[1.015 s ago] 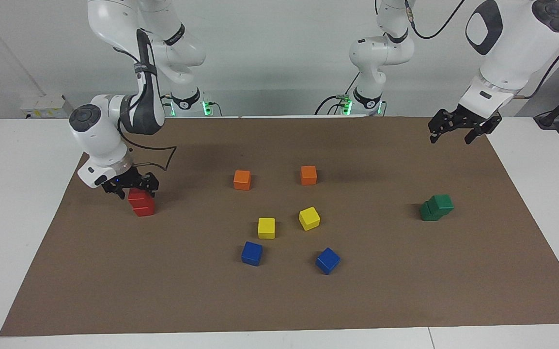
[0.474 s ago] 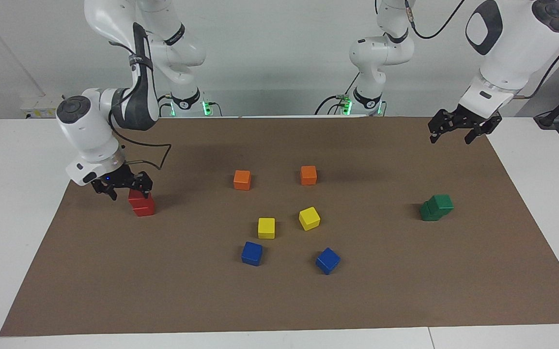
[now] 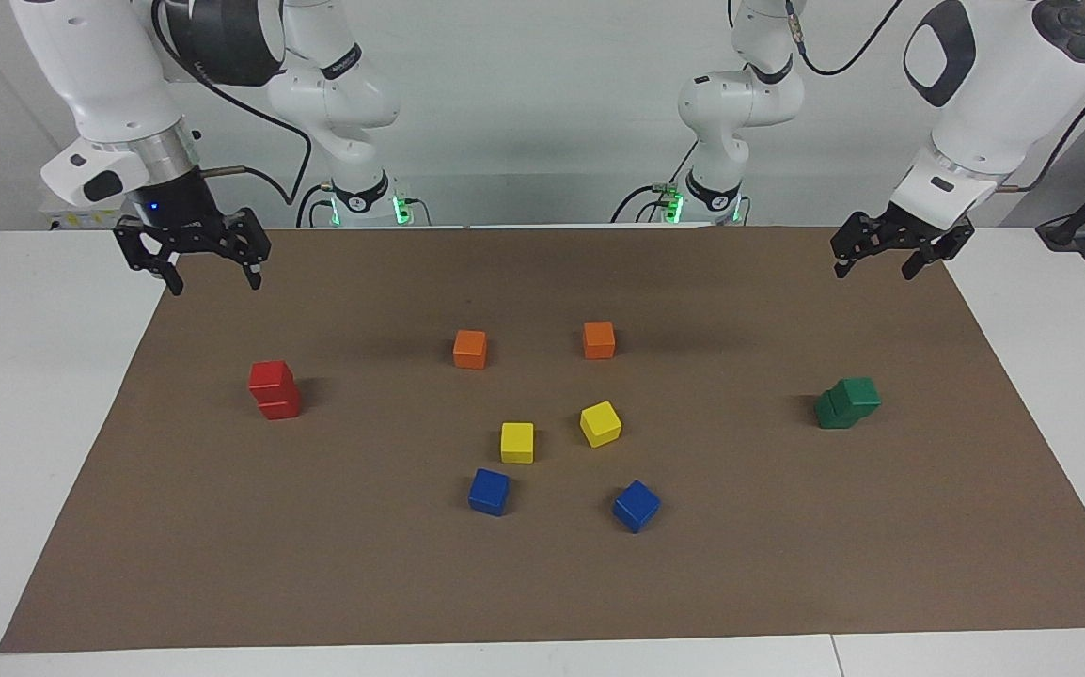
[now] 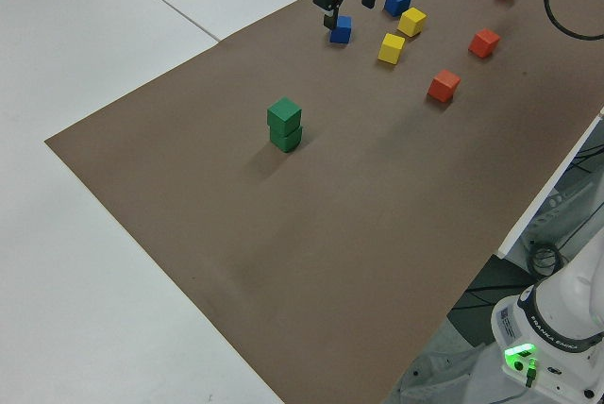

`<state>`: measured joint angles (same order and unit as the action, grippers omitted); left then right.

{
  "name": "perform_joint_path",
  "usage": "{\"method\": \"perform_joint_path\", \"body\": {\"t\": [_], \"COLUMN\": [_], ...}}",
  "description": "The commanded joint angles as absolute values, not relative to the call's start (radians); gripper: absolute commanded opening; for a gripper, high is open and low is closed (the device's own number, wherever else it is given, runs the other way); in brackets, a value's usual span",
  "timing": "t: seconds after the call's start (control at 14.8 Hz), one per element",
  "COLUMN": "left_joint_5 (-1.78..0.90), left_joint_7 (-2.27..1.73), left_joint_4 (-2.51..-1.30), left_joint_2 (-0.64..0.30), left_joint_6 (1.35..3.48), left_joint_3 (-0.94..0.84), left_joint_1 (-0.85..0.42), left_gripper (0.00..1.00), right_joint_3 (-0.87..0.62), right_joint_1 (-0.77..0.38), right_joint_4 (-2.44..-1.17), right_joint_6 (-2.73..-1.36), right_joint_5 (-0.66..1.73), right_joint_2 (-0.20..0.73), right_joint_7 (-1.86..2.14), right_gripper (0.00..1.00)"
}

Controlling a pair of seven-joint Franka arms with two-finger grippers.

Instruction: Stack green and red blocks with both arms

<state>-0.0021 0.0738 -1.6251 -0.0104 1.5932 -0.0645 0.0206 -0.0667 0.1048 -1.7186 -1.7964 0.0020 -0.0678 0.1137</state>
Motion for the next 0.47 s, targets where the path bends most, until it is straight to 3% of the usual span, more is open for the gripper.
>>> {"method": "perform_joint_path", "body": {"t": [0.0, 0.41], "left_joint_5": [0.003, 0.002], "left_joint_7": [0.064, 0.064], "left_joint_4": [-1.614, -1.614], "left_joint_2": [-0.005, -0.005], "left_joint_6": [1.571, 1.572], "left_joint_3": [-0.061, -0.061], "left_joint_1": [0.02, 0.02], "left_gripper": [1.0, 1.0], "right_joint_3": [-0.071, -0.063], "right_joint_1": [0.11, 0.106], "right_joint_4": [-1.686, -1.622], "right_joint_6": [-1.76, -1.634], "right_joint_5": [0.018, 0.025], "right_joint_2": [-0.06, -0.043], "right_joint_7": [0.104, 0.092], "right_gripper": [1.0, 1.0]}}
